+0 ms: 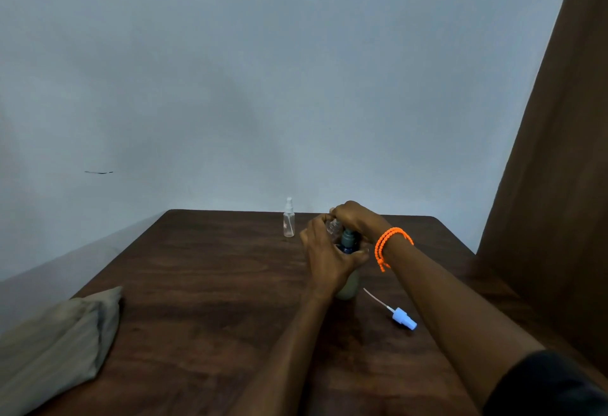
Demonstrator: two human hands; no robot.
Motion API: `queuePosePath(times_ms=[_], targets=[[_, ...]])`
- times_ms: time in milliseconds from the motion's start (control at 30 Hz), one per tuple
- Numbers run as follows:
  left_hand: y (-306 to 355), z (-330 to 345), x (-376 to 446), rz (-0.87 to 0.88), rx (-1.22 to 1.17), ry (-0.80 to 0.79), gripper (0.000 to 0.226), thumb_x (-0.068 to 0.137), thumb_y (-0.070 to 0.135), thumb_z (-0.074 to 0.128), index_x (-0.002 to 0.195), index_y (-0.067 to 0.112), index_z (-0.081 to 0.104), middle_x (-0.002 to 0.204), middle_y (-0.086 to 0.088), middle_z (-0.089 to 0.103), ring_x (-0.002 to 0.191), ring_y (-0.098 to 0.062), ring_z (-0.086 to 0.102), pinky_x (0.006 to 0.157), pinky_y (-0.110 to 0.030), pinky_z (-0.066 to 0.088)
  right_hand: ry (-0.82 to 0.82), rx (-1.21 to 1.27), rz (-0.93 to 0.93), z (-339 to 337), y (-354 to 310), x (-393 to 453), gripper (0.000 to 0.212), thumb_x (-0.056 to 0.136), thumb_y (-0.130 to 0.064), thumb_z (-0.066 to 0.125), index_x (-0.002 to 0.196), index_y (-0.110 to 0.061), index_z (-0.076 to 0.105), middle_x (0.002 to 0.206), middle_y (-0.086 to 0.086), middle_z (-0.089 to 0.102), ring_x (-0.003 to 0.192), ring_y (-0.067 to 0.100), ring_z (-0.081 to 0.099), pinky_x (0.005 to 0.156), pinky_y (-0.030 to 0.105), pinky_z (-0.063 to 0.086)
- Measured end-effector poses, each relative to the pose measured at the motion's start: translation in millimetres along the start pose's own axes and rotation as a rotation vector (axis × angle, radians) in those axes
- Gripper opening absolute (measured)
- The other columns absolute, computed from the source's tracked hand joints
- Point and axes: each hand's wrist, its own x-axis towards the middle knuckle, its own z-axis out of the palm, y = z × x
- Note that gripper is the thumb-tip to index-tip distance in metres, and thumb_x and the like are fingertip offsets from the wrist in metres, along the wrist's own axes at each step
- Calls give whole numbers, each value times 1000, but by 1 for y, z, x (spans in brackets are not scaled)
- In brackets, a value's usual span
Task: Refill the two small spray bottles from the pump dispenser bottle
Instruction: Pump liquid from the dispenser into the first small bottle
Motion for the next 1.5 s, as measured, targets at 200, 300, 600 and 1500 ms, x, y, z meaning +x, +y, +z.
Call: queuePosePath(times_ms=[200,300,600,1500], targets=[[-1,0,2,35,48,24,82,48,50,84,118,21,53,113,11,52,109,-13,43,92,-35,44,38,84,-8,2,3,-2,36,102,-29,40,90,-6,66,92,13,72,89,30,68,78,36,50],[-1,1,0,22,33,16,81,49,50,82,119,21,53,113,11,52,110,-13,43,90,-31,42,51,68,-16,4,6,-3,39,102,-29,40,84,-8,66,84,9,71,86,27,66,79,35,50],[0,2,-2,-26,-39,-11,81,53,37,91,120,24,49,115,12,48,112,-13,41,90,-35,48,17,56,-11,2,5,5,40,99,-32,42,105,-3,70,105,16,74,100,33,69,95,46,53],[-1,3,-1,-32,-41,-1,75,53,44,90,114,23,52,108,7,54,106,-18,51,86,-47,53,-37,-6,-23,-4,-6,-1,43,103,-42,39,102,-6,63,112,15,69,106,33,66,101,47,51]])
